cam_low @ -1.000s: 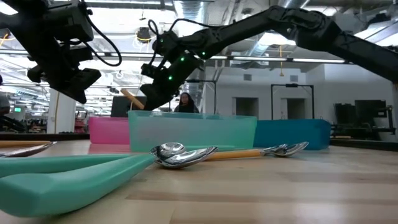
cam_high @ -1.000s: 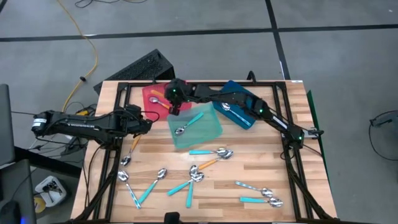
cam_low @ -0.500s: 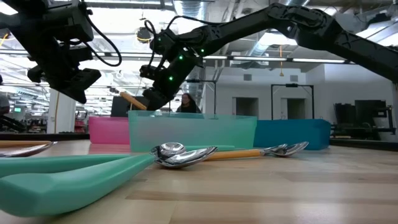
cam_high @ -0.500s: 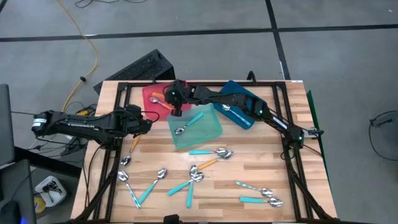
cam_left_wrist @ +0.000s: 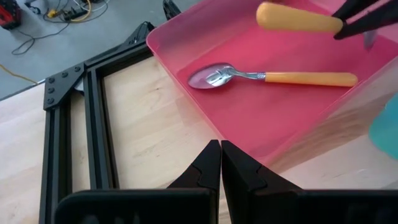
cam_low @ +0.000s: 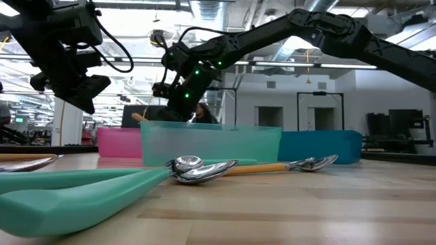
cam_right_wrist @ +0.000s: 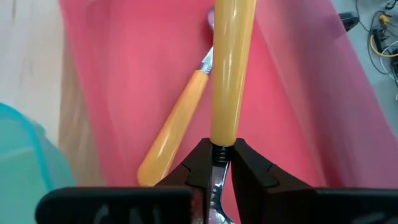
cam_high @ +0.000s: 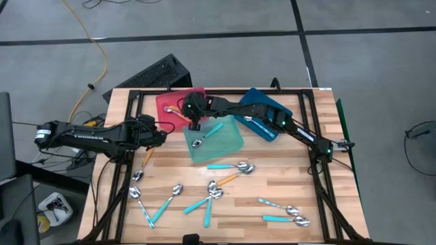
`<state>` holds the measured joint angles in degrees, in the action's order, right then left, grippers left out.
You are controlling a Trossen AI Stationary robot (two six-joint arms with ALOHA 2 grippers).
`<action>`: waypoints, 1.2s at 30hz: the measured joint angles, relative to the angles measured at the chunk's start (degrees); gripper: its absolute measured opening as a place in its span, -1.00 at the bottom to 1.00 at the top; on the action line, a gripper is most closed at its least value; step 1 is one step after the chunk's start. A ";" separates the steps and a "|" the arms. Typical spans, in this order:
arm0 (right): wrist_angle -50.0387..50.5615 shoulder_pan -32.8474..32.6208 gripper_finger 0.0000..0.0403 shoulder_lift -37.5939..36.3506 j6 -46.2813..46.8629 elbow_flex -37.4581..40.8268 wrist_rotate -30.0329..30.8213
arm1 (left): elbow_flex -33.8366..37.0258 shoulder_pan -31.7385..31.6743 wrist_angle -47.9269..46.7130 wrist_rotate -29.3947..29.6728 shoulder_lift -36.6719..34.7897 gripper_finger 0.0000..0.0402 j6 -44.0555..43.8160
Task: Sort silverware by color (type)
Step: Put the bottom orange spoon into the red bin, then adjust the red bin
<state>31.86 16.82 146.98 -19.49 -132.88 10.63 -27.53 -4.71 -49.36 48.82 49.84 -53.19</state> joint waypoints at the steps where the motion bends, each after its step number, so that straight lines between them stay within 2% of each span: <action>1: 0.02 0.04 -0.65 0.00 0.00 0.00 0.02 | 0.00 0.00 -0.02 -0.02 0.00 -1.00 0.00; 20: -1.14 0.09 -0.60 1.33 0.57 -0.04 -2.25 | 0.00 0.00 -0.20 -0.04 -0.02 -1.00 0.48; 23: -1.17 0.15 -0.53 1.33 0.85 -0.04 -3.90 | 0.00 0.00 -0.22 -0.11 0.00 -1.00 1.27; 31: -1.22 0.26 -0.26 1.33 1.09 -0.04 -3.45 | 0.00 0.00 -0.20 -0.13 0.00 -1.00 1.53; 36: -0.74 0.13 -0.22 -0.37 2.43 0.09 -2.78 | 0.00 0.00 -0.21 0.04 0.00 -1.00 1.53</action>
<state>31.12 16.94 146.61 -17.06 -132.79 7.85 -27.53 -4.71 -49.57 48.86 49.84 -51.66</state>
